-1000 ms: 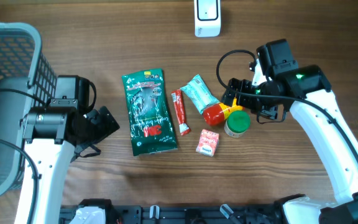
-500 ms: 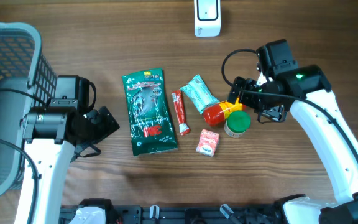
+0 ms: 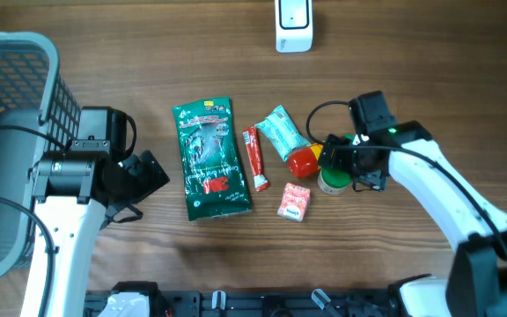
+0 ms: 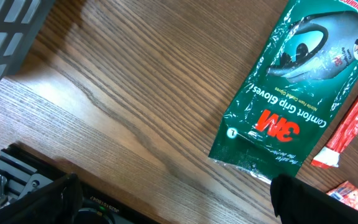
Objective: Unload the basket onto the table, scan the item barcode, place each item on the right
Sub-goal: 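Grasp the green-capped jar with the right gripper, then lift the jar and hold its label to the white scanner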
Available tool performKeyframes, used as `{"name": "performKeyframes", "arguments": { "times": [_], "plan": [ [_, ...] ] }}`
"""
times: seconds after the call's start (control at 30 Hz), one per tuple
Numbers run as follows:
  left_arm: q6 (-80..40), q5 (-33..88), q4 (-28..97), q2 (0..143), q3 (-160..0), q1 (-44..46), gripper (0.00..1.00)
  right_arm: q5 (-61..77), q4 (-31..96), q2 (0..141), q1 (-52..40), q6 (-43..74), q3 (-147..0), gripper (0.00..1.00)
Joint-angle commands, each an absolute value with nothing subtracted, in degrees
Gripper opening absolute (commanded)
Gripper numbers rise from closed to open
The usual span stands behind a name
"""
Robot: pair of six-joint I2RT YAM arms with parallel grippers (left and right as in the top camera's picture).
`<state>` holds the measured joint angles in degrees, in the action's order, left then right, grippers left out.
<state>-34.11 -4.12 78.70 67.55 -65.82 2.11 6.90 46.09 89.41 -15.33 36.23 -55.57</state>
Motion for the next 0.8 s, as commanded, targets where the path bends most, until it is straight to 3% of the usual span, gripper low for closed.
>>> {"name": "performKeyframes", "arguments": {
  "times": [0.0, 0.17, 0.3, 0.77],
  "plan": [
    [-33.2, -3.7, 78.7, 67.6, -65.6, 1.7, 1.0, 9.1, 46.3, 95.0, -15.6, 33.5, -55.0, 0.97],
    [-33.2, -3.7, 78.7, 67.6, -65.6, 1.7, 1.0, 9.1, 46.1, 99.5, -15.6, 33.2, -55.0, 0.81],
    [-33.2, -3.7, 78.7, 67.6, -65.6, 1.7, 1.0, 11.0, 45.8, 99.7, -15.5, 32.7, -55.5, 0.76],
    [-33.2, -3.7, 78.7, 67.6, -65.6, 1.7, 1.0, 57.7, 53.8, 96.0, -15.2, 24.1, -63.1, 0.66]
  ]
}}
